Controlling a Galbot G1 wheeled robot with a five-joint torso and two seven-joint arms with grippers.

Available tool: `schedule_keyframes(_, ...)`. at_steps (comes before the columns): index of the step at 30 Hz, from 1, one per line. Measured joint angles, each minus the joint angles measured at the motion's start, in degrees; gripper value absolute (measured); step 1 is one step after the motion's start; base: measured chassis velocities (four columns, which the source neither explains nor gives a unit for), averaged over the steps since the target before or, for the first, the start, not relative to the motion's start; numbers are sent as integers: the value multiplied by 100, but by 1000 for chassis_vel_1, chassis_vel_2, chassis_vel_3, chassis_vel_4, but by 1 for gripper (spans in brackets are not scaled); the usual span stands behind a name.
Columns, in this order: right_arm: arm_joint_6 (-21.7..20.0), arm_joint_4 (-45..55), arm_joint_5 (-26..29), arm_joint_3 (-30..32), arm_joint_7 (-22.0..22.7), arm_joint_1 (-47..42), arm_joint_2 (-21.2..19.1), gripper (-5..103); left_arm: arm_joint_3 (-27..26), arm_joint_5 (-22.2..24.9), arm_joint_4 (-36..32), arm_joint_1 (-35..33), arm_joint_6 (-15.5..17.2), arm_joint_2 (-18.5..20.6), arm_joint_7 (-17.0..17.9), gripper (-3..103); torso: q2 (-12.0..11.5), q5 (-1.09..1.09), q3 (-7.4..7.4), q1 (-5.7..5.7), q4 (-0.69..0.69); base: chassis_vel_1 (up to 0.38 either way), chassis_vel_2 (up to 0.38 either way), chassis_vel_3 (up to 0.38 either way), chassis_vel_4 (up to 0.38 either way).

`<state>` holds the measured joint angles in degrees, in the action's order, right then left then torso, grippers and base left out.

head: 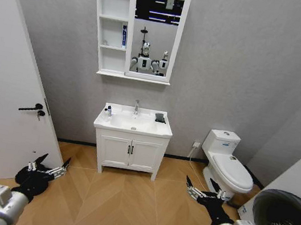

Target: Move facial cleanser and shampoo from washbasin to cabinet, then wipe washbasin with towel.

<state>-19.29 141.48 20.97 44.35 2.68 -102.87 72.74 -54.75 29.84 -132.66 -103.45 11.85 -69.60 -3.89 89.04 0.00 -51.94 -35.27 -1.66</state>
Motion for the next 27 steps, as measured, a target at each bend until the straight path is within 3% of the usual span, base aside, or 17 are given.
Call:
schedule_keyframes(11,41,-16,-85,-51,-19,-31,46,100,35,-146,-2,-93,-79,-174,-123,100,0,1,0,0,2,-93,100,102,-110)
schedule_keyframes(27,97,-61,-157,-74,-35,-70,85,100,30,-141,33,-68,-93,-163,-138,100,1,-4,1,0,-1,-286,282,290,-286)
